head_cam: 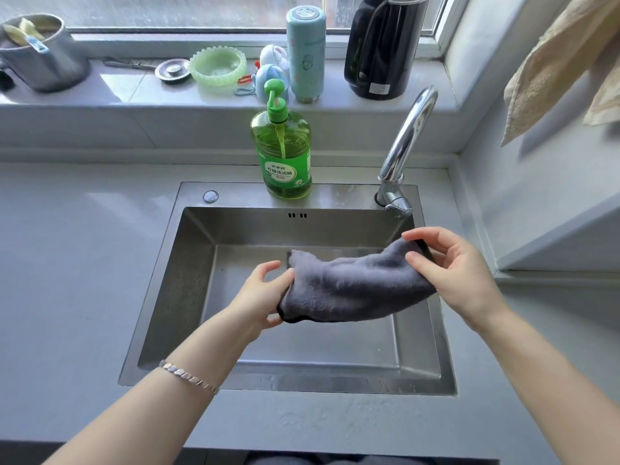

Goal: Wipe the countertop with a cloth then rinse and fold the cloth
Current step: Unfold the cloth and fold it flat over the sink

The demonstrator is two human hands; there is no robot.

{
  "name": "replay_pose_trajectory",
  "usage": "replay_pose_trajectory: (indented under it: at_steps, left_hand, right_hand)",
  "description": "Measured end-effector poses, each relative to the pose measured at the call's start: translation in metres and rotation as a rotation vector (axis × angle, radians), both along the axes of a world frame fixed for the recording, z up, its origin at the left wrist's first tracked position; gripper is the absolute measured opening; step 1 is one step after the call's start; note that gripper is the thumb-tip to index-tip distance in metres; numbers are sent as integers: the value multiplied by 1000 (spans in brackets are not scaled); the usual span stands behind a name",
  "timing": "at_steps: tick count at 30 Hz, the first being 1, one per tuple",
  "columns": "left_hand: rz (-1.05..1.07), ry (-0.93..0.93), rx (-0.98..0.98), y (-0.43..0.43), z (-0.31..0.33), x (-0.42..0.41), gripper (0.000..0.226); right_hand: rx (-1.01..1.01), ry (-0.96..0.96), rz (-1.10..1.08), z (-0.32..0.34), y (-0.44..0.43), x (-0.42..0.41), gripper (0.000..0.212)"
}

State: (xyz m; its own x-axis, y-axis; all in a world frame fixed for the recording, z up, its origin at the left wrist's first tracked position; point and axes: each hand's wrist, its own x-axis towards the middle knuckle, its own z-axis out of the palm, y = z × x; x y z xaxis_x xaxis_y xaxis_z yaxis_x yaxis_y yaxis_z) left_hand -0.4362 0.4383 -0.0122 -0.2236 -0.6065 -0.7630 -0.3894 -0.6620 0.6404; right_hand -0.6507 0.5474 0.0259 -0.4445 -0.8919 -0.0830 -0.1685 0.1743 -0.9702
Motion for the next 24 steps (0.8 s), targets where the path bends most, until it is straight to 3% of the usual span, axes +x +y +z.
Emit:
replay_pose_trajectory:
  at_steps: [5,9,13,18,24]
  left_hand:
    - [-117,54,-111,2,4,4,48]
    - [-268,79,-70,3,9,2,63]
    - [-205,118,-111,6,15,4,50]
    - [-97,103,-310,3,20,5,28]
    - [-106,-112,-644,1,21,7,33]
  right_hand:
    - [39,61,46,-11,9,-9,48]
    - [1,-7,63,-11,13,-12,53]
    - [20,15,75,-6,13,-20,44]
    - [152,118,79,-5,10,-30,36]
    - [403,624,171,-14,0,-29,41]
